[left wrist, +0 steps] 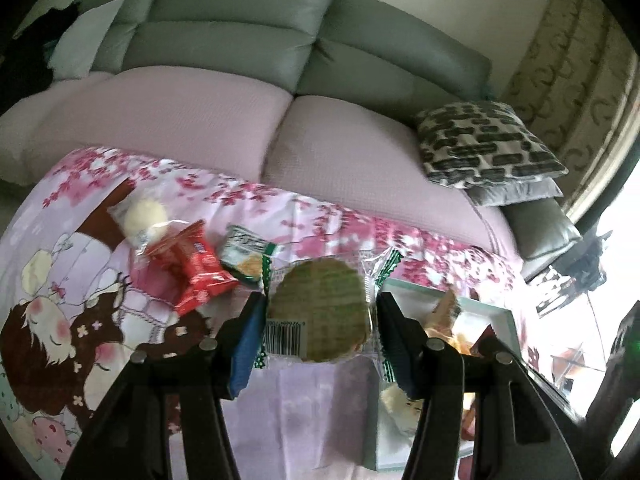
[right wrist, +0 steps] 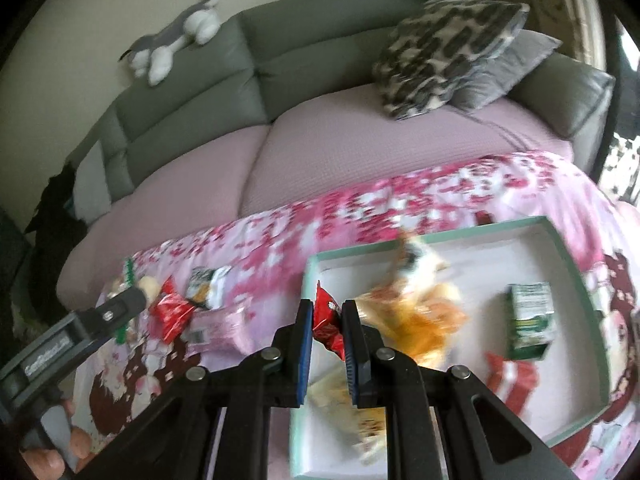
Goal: Organize snacks
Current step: 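Carry both snacks over the tray and open both tools to release them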
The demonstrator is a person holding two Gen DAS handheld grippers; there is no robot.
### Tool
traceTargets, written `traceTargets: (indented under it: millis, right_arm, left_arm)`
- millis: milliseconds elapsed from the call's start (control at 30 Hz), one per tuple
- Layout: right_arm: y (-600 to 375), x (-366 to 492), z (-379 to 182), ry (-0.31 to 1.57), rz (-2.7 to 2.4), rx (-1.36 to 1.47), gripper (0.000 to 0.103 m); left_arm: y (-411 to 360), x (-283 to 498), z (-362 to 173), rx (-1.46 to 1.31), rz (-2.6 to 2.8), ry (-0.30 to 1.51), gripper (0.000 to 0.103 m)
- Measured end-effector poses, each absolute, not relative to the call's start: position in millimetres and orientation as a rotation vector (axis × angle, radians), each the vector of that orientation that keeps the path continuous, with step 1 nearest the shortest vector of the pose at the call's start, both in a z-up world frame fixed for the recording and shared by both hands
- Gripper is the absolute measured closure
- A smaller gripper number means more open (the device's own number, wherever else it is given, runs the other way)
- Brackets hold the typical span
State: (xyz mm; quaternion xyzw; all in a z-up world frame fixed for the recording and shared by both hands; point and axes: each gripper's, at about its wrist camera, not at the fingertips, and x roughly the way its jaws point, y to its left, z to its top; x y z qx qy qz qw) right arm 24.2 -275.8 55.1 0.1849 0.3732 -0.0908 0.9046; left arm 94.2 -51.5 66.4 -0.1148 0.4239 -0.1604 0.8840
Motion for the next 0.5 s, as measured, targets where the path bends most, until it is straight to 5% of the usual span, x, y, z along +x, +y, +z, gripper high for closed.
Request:
traceTargets:
  millis: [500]
  right_arm:
    - [-373.9,-18.5,50.3,0.728,-0.400,0.525,0.087]
  left_arm:
    - [-156.9,79.7,51.0,-0.081,-0.551,0.889,0.045]
